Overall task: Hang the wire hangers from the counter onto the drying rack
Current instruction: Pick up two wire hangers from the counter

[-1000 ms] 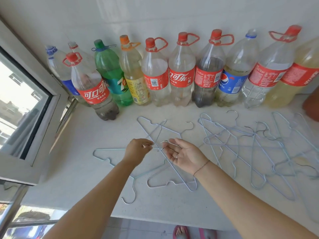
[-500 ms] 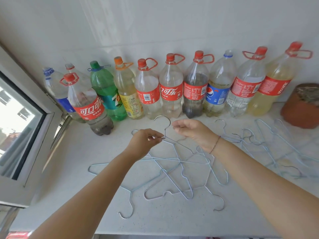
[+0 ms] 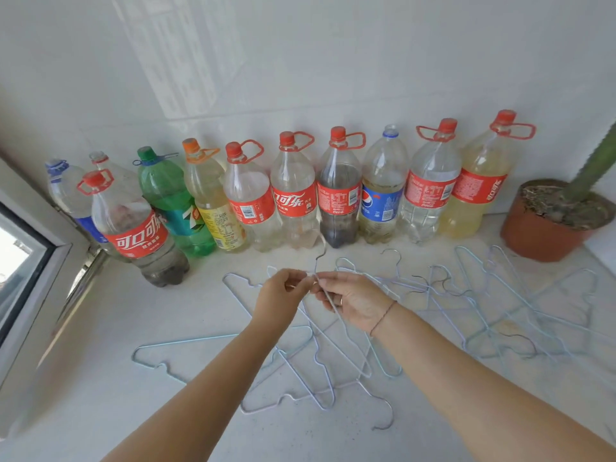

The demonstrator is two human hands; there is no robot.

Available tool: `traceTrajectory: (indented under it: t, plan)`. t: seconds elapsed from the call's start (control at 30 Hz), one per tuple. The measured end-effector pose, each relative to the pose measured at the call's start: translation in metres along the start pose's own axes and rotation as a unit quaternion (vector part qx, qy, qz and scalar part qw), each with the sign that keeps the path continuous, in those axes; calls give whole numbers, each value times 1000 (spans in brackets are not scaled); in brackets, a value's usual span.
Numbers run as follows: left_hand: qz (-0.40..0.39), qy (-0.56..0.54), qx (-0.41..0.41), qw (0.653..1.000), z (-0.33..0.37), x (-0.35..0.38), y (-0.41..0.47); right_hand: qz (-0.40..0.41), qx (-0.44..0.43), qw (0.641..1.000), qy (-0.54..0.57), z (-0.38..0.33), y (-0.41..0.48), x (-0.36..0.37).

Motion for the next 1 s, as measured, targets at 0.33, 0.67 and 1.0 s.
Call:
traceTrajectory:
  t: [0.33, 0.67, 1.0]
  plan:
    - [4, -223, -127, 966, 19, 63, -17, -29, 29, 995, -89, -10, -1, -72]
    - [88, -225, -155, 958, 24, 97, -34, 142, -32, 904, -402, -18, 33, -236]
    - [132, -239, -189, 943, 17, 112, -66, 55, 23, 840, -539, -9, 91, -255]
Point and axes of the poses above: each hand's wrist, its own y-axis towards the middle knuckle, its own x-axis out of the palm, z = x × y, the point moved 2 cm from there along y, towards the middle knuckle, and after that the axes turned 1 degree about z, right-handed, at the moved point
